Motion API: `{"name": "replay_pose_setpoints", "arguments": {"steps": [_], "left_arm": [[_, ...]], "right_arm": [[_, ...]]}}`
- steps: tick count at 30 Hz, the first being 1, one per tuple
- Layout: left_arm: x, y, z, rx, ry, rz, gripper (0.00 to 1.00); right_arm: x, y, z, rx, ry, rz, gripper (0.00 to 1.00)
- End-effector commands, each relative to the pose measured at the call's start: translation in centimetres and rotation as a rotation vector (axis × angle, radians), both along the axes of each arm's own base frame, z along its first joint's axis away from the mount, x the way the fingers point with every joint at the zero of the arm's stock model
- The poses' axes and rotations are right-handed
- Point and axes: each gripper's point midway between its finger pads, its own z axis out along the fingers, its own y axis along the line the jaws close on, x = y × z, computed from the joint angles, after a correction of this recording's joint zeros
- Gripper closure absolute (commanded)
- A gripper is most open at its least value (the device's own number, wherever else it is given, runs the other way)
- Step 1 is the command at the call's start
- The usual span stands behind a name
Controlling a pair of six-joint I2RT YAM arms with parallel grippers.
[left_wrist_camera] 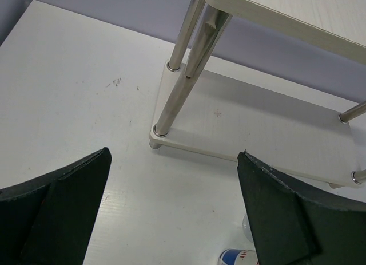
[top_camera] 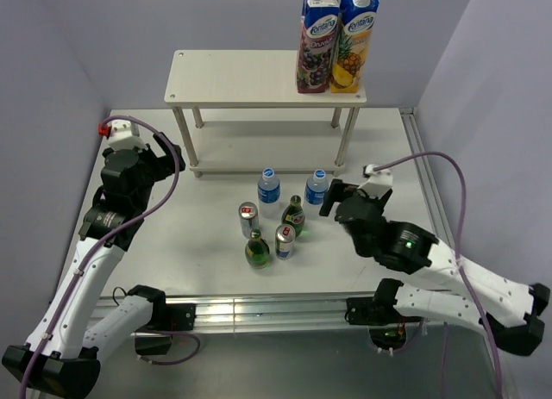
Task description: Place and organize the beverage onto the shelf
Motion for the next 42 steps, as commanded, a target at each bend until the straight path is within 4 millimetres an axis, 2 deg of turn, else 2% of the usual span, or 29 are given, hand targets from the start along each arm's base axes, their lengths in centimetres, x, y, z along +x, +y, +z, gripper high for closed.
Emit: {"name": "replay_pose_setpoints", "arguments": {"steps": [1, 3, 5, 7, 16, 20, 27, 38, 42], "left_arm": [[-0.1, 0.5, 0.6, 0.024, -0.020, 0.013, 0.01], [0.0, 0.5, 0.3, 0.027, -0.013, 0.013, 0.01], [0.1, 0.5, 0.2, 0.026, -0.007, 0.014, 0.01], [0.2, 0.3, 0.0, 0.026, 0.000, 0.008, 0.01], [0.2, 0.0, -0.1, 0.021, 0.001, -0.010, 0.02], [0.1, 0.0, 0.0, 0.021, 0.000, -0.008, 0.02], [0.1, -0.1, 0.1, 0.015, -0.003, -0.017, 0.02], [0.1, -0.2, 0.1, 0.014, -0.001, -0.020, 0.03], [0.0, -0.2, 0.1, 0.013, -0.003, -0.020, 0.03]], "right_arm": [[-0.5, -2.7, 0.3, -0.065, -0.074, -0.215, 0.04], [-0.2, -0.7, -1.4, -0.047, -0.062, -0.135, 0.04], [0.1, 0.7, -2.3, -0.001, -0.065, -0.095, 0.04], [0.4, 1.2, -3.7, -0.025, -0.058, -0.089, 0.04], [3.2, 4.3, -3.9, 0.007, -0.091, -0.055, 0.04], [5.6, 3.7, -4.6, 0.014, -0.074, -0.087, 0.04], [7.6, 2.9, -5.5, 0.013, -0.056, -0.118, 0.04], [8.7, 4.8, -6.4, 0.019, -0.026, -0.078, 0.04], [9.1, 5.2, -7.8, -0.013, 0.001, -0.081, 0.04]]}}
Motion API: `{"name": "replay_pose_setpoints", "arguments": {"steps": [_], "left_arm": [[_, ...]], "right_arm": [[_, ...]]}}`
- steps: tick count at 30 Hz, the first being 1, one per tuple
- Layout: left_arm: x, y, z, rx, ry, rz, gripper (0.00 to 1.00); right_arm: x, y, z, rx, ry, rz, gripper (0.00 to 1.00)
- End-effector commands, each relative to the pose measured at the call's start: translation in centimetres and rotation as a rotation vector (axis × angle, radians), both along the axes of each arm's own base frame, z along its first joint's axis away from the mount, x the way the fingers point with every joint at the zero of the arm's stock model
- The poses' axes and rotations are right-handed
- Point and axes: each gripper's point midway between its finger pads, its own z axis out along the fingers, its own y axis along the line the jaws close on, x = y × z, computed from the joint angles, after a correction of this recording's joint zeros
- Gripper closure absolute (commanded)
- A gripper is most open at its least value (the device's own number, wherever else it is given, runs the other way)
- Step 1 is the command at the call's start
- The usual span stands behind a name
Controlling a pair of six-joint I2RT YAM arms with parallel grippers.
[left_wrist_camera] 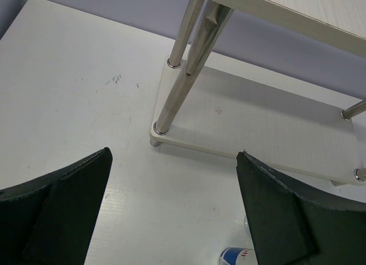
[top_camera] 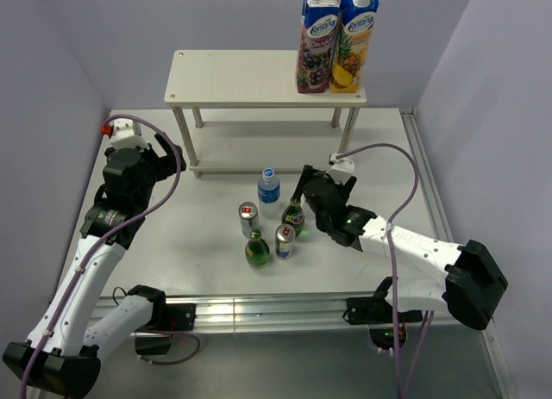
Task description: Place and organize the beverage onto the shelf
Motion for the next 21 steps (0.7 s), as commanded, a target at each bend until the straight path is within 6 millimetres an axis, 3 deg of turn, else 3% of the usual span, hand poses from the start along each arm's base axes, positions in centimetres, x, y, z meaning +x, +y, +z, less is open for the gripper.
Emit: {"name": "replay_pose_setpoints", "arguments": {"steps": [1, 11, 17, 20, 21], "left_arm": [[-0.2, 0.0, 0.6, 0.010, -0.017, -0.013, 0.03], [-0.2, 0.0, 0.6, 0.011, -0.017, -0.015, 0.03], [-0.3, 0.0, 0.6, 0.011, -0.019, -0.015, 0.03], [-0.3, 0.0, 0.6, 0.009, -0.017, -0.016, 0.03], [-0.3, 0.0, 0.7, 0.009, -0.020, -0.016, 0.03]], "right_arm": [[0.7, 0.7, 0.1, 0.002, -0.003, 0.003, 0.04], [1.5, -0.1, -2.2, -0.052, 0.043, -0.048, 0.05], [1.4, -0.9, -2.9, -0.074, 0.061, -0.080, 0.12], [1.5, -1.2, -3.0, -0.087, 0.063, -0.099, 0.27], [1.5, -1.3, -3.2, -0.098, 0.068, -0.101, 0.40]]}}
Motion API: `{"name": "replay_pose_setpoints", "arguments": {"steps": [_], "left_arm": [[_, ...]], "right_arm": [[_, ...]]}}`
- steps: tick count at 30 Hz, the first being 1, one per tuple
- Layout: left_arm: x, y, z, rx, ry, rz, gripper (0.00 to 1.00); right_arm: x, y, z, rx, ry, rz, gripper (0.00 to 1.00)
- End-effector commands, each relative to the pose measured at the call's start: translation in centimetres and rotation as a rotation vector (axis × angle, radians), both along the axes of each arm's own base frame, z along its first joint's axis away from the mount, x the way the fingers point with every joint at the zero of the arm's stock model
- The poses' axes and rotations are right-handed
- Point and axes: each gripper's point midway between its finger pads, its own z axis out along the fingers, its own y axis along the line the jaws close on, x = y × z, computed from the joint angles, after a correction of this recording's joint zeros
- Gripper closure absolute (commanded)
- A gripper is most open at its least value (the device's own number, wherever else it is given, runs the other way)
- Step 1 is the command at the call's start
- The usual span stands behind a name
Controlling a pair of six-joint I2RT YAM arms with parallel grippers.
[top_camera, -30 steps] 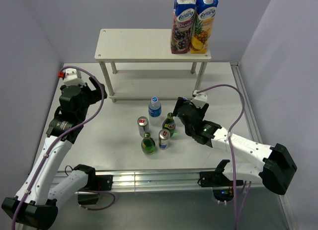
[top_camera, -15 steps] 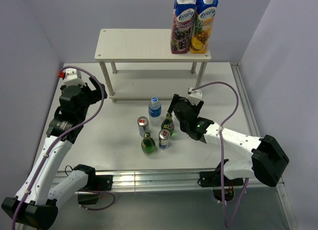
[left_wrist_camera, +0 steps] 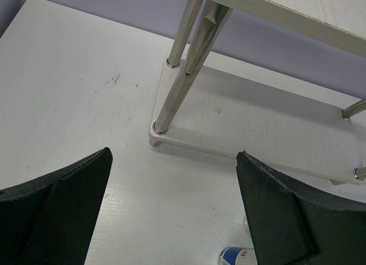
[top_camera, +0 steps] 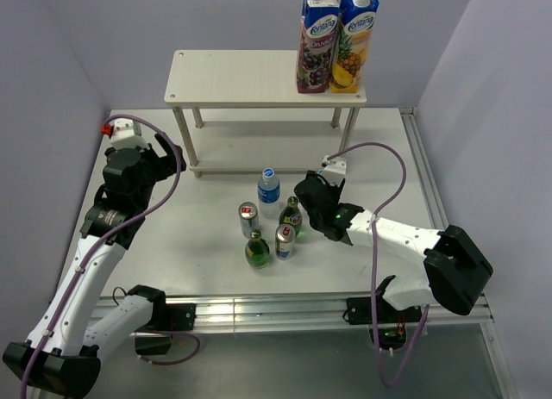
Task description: Place and organize the beverage onto the shelf
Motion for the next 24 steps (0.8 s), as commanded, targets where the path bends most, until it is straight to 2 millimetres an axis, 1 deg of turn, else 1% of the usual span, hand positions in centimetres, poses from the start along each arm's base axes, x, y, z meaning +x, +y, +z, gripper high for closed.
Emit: {"name": "replay_pose_setpoints", "arguments": {"steps": [1, 2, 3, 6, 7, 8, 10, 11, 12, 13, 14, 15, 16, 18, 19, 20, 21, 22, 23, 24], "left_arm": [[-0.3, 0.0, 0.6, 0.010, -0.017, -0.012, 0.03], [-0.3, 0.1, 0.6, 0.011, -0.019, -0.012, 0.03], [-0.3, 0.1, 0.7, 0.009, -0.022, -0.012, 0.03], [-0.3, 0.1, 0.7, 0.010, -0.020, -0.011, 0.03], [-0.3, 0.1, 0.7, 0.012, -0.021, -0.008, 0.03], [-0.3, 0.2, 0.6, 0.013, -0.018, -0.003, 0.03], [-0.3, 0.3, 0.6, 0.012, -0.019, -0.002, 0.03], [-0.3, 0.3, 0.6, 0.013, -0.018, 0.001, 0.03], [-0.3, 0.4, 0.6, 0.012, -0.018, 0.005, 0.03], [-0.3, 0.4, 0.7, 0.012, -0.020, 0.006, 0.03], [-0.3, 0.5, 0.7, 0.014, -0.020, 0.009, 0.03], [-0.4, 0.5, 0.8, 0.014, -0.021, 0.009, 0.03], [-0.3, 0.5, 0.7, 0.013, -0.020, 0.011, 0.03], [-0.4, 0.6, 0.8, 0.015, -0.022, 0.016, 0.03], [-0.4, 0.6, 0.7, 0.015, -0.020, 0.015, 0.03], [-0.4, 0.6, 0.7, 0.015, -0.020, 0.015, 0.03], [-0.4, 0.6, 0.8, 0.017, -0.023, 0.018, 0.03], [-0.3, 0.6, 0.7, 0.017, -0.019, 0.019, 0.03], [-0.3, 0.7, 0.7, 0.016, -0.020, 0.021, 0.03], [-0.3, 0.7, 0.6, 0.016, -0.018, 0.024, 0.03]], "right_arm": [[0.6, -0.8, 0.7, -0.015, -0.022, -0.056, 0.48], [0.7, -0.6, 0.8, -0.018, -0.024, -0.044, 0.65], [0.8, -0.6, 0.7, -0.023, -0.020, -0.046, 0.99], [0.9, -0.7, 1.1, -0.047, -0.017, -0.052, 1.00], [1.0, -0.8, 1.5, -0.049, -0.022, -0.058, 1.00], [1.0, -1.1, 2.3, -0.056, -0.028, -0.068, 1.00], [1.1, -1.1, 5.2, -0.045, -0.065, -0.065, 1.00], [1.0, -1.5, 7.2, -0.030, -0.098, -0.074, 1.00], [1.0, -1.7, 8.7, -0.035, -0.112, -0.066, 1.00], [1.2, -1.5, 11.5, -0.019, -0.141, -0.060, 1.00], [1.1, -1.5, 13.6, 0.001, -0.167, -0.047, 1.00], [1.1, -1.5, 15.3, -0.012, -0.180, -0.028, 1.00], [1.3, -1.2, 18.8, 0.011, -0.213, -0.012, 1.00], [1.5, -0.6, 21.9, -0.007, -0.221, 0.027, 1.00], [1.4, -0.5, 25.6, 0.020, -0.259, 0.041, 1.00], [1.8, 0.1, 26.5, 0.015, -0.258, 0.056, 1.00], [1.9, 0.4, 28.1, 0.009, -0.272, 0.080, 1.00], [1.6, 0.6, 31.7, 0.046, -0.322, 0.096, 1.00], [2.2, 1.3, 32.5, 0.027, -0.326, 0.118, 1.00], [2.3, 1.8, 34.0, 0.037, -0.345, 0.143, 1.00]]}}
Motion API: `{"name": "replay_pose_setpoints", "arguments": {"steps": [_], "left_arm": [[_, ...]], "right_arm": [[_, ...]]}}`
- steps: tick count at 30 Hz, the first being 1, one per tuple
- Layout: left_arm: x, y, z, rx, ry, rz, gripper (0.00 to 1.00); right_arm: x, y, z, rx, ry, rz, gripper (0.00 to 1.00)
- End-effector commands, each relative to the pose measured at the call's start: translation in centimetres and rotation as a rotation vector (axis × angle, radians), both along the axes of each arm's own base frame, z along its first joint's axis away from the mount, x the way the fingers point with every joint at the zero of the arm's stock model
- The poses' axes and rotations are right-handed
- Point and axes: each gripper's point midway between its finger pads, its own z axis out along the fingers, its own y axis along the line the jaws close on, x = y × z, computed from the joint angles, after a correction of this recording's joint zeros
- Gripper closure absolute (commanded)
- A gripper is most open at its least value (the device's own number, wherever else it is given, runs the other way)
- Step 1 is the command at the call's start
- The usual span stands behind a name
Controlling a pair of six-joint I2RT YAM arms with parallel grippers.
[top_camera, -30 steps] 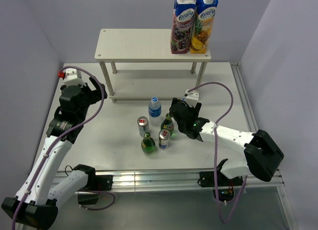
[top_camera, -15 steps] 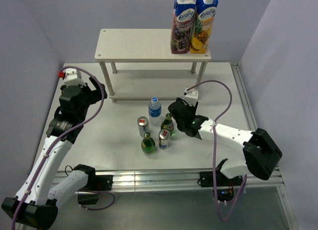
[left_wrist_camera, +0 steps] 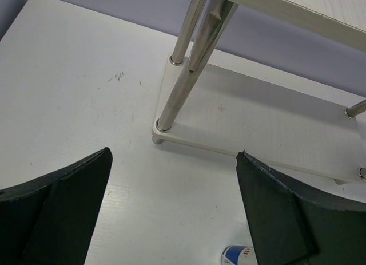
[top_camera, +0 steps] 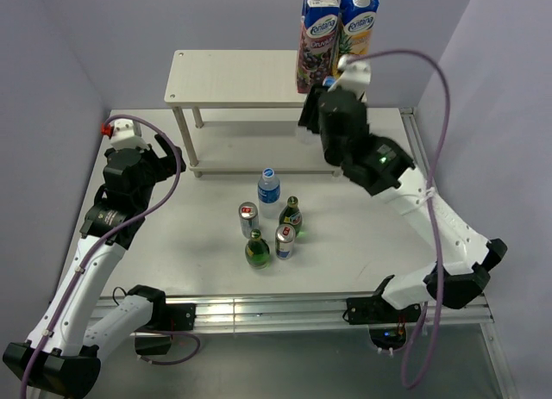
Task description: Place and organize the beverage onto the shelf
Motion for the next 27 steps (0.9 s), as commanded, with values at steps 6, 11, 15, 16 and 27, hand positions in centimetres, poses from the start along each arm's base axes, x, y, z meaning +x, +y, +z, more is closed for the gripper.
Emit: {"name": "replay_pose_setpoints", "arguments": {"steps": [6, 11, 15, 16, 27], "left_arm": [[0.0, 0.6, 0.6, 0.014, -0.022, 0.021, 0.04], [0.2, 0.6, 0.3, 0.014, -0.012, 0.021, 0.04], [0.4, 0.7, 0.0, 0.017, -0.005, 0.026, 0.04], [0.4, 0.6, -0.1, 0.018, 0.000, 0.020, 0.04], [0.6, 0.5, -0.1, 0.018, 0.004, 0.017, 0.04]], "right_arm": [[0.6, 3.8, 16.7, 0.034, -0.266, 0.174, 1.00], [0.3, 7.1, 21.1, 0.068, -0.426, 0.294, 1.00], [0.9, 8.8, 22.9, 0.111, -0.501, 0.328, 1.00], [1.8, 9.9, 22.3, 0.078, -0.501, 0.336, 1.00], [4.6, 12.0, 23.0, 0.045, -0.615, 0.280, 1.00]]}}
